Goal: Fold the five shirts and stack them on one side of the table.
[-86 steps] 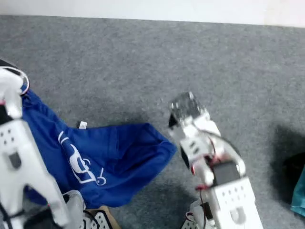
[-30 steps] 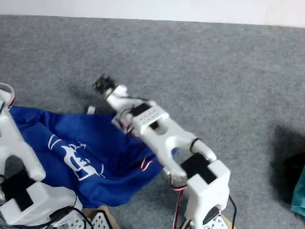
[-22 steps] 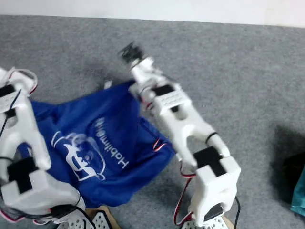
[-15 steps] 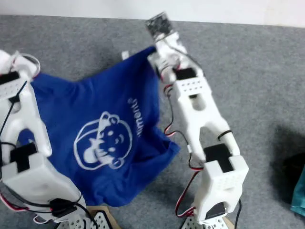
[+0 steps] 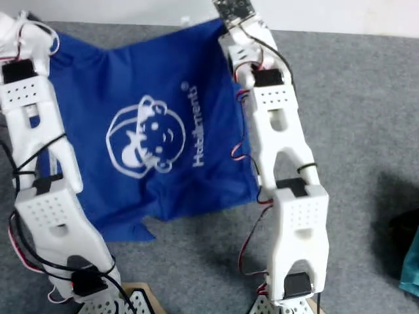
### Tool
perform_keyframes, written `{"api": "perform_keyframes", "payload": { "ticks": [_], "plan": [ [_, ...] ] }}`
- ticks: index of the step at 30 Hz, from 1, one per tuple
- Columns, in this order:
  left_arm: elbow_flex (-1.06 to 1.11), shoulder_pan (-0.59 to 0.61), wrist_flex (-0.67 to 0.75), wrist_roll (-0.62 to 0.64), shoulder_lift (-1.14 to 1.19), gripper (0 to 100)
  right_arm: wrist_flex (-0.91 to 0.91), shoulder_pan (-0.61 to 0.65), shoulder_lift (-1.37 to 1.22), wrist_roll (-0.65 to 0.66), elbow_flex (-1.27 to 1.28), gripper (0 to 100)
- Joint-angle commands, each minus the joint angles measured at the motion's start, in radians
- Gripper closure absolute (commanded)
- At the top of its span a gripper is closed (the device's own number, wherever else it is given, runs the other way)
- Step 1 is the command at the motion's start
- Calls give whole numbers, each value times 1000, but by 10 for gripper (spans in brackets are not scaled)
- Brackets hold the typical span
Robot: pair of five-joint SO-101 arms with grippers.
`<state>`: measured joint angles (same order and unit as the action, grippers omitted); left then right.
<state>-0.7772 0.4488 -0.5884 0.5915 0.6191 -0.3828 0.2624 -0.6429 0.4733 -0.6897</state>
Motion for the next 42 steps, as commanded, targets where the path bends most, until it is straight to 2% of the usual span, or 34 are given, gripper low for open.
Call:
{"api": "perform_keyframes", "payload": {
  "ticks": [1,6,12,16,20,28,32,35,39,42],
  "plan": [
    [-262,-44,26,3,82,994,35,-42,-134,8,-357,991],
    [-490,-87,160,3,255,994,31,-65,-291,6,-598,991],
    [-693,-136,290,-3,421,994,35,-99,-341,6,-700,991],
    [-742,-166,413,-3,503,994,35,-116,-340,6,-704,991],
    [-739,-173,422,-3,556,994,21,-117,-349,6,-693,991],
    [-739,-165,404,2,714,994,-400,-101,-346,-135,-694,991],
    [-745,-156,198,5,750,994,-613,-79,-343,-135,-702,991],
    [-768,-154,-80,5,710,994,-743,-61,-338,-135,-705,991],
    [-883,-154,-522,2,648,994,-917,-35,-349,-157,-788,991],
    [-886,-154,-760,0,591,994,-1043,-16,-346,-173,-854,991]
  ]
}}
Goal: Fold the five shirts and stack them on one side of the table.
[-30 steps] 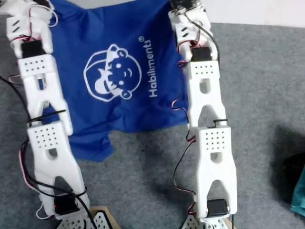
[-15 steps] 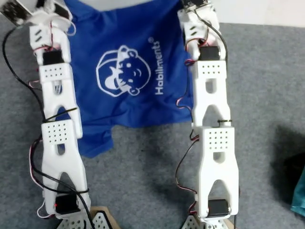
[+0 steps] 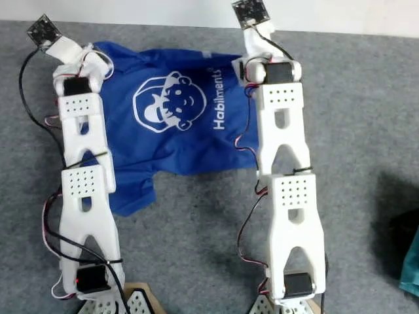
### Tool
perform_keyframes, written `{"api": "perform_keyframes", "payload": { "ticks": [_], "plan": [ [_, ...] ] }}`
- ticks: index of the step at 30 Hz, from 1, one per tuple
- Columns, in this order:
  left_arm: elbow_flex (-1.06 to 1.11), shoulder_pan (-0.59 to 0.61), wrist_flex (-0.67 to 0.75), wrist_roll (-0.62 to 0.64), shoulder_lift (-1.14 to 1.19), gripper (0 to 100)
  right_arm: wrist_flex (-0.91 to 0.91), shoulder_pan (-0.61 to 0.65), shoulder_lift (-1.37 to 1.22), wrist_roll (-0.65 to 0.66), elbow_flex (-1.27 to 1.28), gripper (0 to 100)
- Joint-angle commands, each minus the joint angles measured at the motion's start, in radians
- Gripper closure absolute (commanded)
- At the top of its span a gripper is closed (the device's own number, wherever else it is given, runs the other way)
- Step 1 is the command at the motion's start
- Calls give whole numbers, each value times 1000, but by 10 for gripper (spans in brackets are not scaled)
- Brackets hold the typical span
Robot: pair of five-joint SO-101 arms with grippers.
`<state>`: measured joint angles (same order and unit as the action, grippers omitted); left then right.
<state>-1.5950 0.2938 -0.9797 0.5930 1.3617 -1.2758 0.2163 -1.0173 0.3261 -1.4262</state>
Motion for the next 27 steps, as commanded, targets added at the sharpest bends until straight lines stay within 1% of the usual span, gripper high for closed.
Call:
{"api": "perform_keyframes", "payload": {
  "ticks": [1,4,8,15,18,22,27],
  "plan": [
    [-68,4,-434,-2,-170,994,-189,38,28,-26,-148,991],
    [-70,24,-615,-2,-219,994,-308,51,25,-23,-228,991],
    [-68,31,-783,-2,-282,994,-406,42,24,-21,-255,991],
    [-54,85,-795,-2,-395,994,-423,-30,25,-15,-255,991],
    [36,93,-795,-2,-463,994,-469,-33,33,17,-257,991],
    [248,73,-795,-2,-602,994,-489,-31,36,18,-274,991],
    [648,22,-795,-18,-816,994,-490,-31,31,15,-274,991]
  ]
}}
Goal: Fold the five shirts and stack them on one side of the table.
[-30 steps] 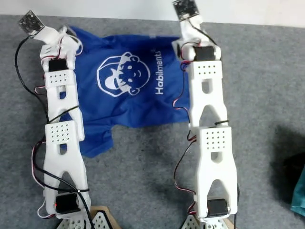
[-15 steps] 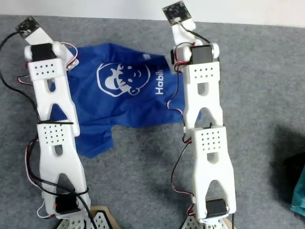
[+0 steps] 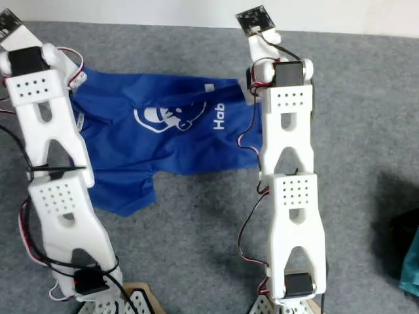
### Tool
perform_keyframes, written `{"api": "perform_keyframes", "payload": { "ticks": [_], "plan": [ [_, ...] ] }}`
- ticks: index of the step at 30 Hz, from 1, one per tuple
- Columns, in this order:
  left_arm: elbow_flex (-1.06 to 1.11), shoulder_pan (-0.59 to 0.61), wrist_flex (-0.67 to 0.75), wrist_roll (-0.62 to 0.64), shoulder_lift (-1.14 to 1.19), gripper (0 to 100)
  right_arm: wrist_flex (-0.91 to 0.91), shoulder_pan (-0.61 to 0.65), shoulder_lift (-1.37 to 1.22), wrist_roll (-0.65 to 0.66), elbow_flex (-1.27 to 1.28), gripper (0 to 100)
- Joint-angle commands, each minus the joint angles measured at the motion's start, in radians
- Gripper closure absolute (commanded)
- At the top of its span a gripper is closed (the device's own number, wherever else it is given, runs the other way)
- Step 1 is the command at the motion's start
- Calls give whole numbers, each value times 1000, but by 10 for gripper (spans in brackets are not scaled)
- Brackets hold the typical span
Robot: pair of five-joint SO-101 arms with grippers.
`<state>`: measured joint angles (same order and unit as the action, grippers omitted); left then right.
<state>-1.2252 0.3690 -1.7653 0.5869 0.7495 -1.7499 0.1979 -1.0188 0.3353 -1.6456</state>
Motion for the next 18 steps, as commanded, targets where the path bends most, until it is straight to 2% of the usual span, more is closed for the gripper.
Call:
{"api": "perform_keyframes", "payload": {
  "ticks": [1,4,10,18],
  "plan": [
    [363,-70,-9,-51,-248,994,-18,-13,35,6,-54,991],
    [578,-105,-3,-158,-381,994,-19,-15,38,6,-54,991],
    [805,-114,17,-178,-585,994,-19,-45,64,-20,16,991],
    [1092,-107,92,-184,-776,994,-15,-41,357,-15,472,991]
  ]
}}
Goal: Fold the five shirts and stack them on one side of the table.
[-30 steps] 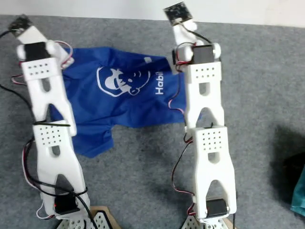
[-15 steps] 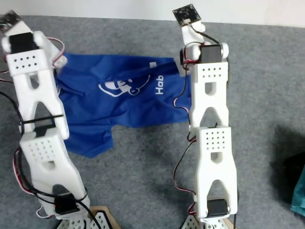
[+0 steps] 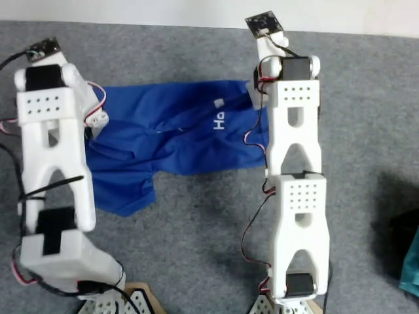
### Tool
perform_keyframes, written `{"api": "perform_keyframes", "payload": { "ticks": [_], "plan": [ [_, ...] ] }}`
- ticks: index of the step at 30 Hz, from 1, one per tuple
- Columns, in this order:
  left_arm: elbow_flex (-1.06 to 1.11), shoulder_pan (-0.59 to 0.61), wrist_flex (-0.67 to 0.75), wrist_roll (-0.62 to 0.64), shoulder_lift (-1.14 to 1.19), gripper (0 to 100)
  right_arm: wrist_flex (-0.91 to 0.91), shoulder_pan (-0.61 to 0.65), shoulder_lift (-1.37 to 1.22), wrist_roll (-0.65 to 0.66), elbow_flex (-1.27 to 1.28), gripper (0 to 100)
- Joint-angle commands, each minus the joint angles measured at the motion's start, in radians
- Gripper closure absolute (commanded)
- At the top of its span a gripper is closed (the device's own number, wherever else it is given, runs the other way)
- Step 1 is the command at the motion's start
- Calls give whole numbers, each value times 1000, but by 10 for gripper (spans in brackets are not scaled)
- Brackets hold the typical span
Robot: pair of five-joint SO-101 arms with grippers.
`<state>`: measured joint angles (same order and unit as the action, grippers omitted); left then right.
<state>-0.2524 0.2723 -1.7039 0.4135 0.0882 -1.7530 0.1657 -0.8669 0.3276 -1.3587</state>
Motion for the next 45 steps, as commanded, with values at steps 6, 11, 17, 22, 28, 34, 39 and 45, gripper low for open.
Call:
{"api": "perform_keyframes", "payload": {
  "ticks": [6,11,17,22,28,34,39,45],
  "plan": [
    [444,-10,170,-11,-280,994,-7,-15,315,37,383,991],
    [702,15,279,-32,-456,994,-7,-42,315,41,404,991],
    [834,71,321,-63,-622,994,-10,-65,325,43,397,991],
    [832,76,313,-63,-704,994,-12,-53,424,43,426,991],
    [858,73,290,-63,-719,994,-7,-42,533,86,650,991],
    [981,76,344,-66,-725,994,25,-54,544,95,779,991],
    [1084,76,400,-69,-725,994,41,-71,547,95,812,991],
    [1109,77,420,-141,-727,994,-8,-71,598,97,720,991]
  ]
}}
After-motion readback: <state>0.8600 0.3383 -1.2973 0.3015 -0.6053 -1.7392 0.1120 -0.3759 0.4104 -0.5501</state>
